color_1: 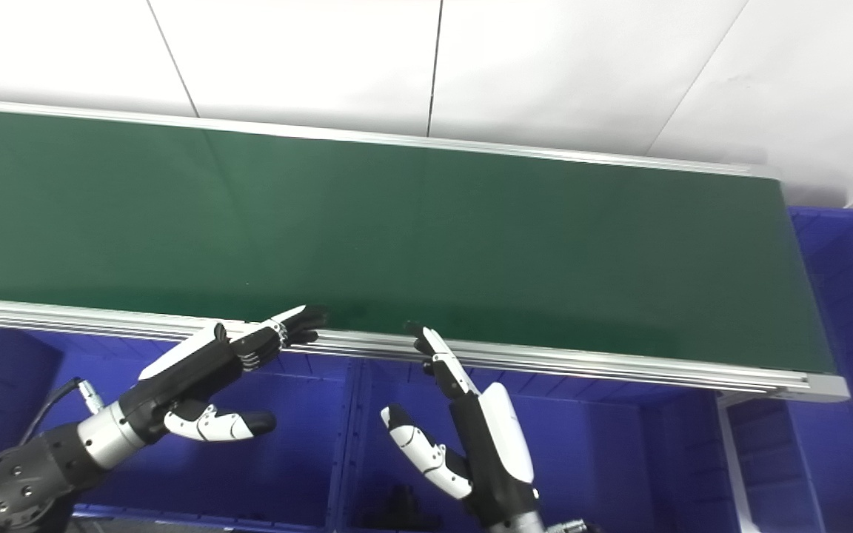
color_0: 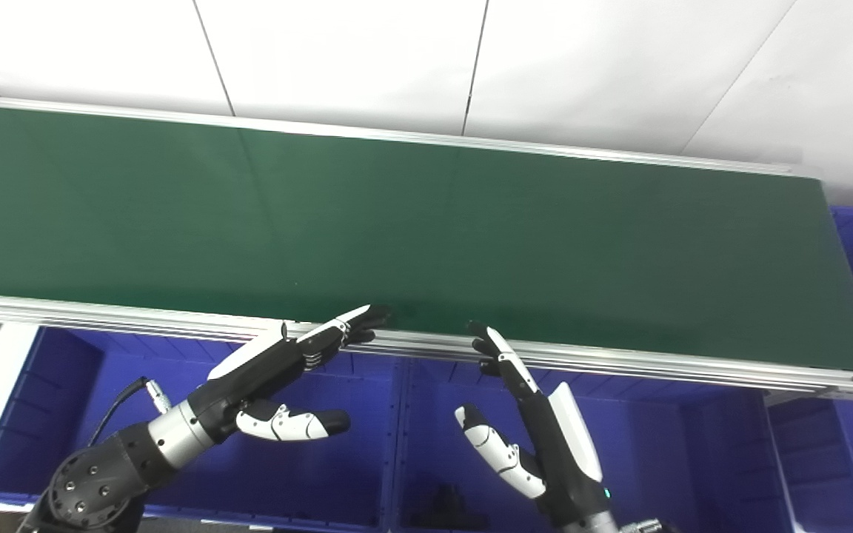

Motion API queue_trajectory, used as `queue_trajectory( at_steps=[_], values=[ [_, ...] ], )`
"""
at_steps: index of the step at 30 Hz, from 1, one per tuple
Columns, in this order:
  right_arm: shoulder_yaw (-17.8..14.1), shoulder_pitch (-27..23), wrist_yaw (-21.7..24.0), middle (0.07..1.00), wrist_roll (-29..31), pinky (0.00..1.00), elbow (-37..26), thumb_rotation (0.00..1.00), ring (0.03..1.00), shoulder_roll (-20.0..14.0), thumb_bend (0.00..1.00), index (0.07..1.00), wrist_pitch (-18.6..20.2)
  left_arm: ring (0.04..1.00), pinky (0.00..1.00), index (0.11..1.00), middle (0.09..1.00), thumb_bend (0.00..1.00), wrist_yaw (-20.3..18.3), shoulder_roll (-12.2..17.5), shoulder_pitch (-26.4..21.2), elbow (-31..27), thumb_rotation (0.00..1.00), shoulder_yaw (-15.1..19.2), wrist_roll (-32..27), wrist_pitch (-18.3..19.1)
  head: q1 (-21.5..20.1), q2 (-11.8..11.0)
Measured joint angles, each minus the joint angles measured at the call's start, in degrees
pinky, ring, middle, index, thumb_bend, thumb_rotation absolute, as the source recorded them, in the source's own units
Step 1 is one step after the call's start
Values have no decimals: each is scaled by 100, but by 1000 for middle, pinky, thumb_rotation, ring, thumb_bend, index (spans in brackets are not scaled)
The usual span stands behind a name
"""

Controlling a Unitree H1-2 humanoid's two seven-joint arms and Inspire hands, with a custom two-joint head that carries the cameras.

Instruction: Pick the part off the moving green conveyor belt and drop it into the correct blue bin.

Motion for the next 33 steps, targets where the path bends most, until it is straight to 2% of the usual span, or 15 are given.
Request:
queue_trajectory(
  at_steps=[6,11,23,28,33],
  values=[
    [5,0,-1,947,-2,827,0,868,905,0,375,939,0,978,945,987,1000,371,1,0,4,-3,537,0,0,9,35,-79],
    [19,1,-1,944,-2,826,2,842,905,-1,363,933,-1,979,943,987,1000,378,1,0,5,-1,523,1,0,0,44,-53],
    [19,-8,-4,947,-20,827,10,867,905,0,376,936,-2,979,947,986,1000,384,4,0,0,0,553,4,1,3,35,-53],
    [22,-36,-34,948,-20,829,103,853,906,1,366,937,-7,979,948,985,1000,373,-1,0,-6,52,543,5,0,-13,9,-141],
    [48,-50,-38,943,-17,824,174,825,903,7,363,932,-7,978,941,990,1000,388,0,0,-5,115,535,9,0,-11,-9,-132]
  ],
)
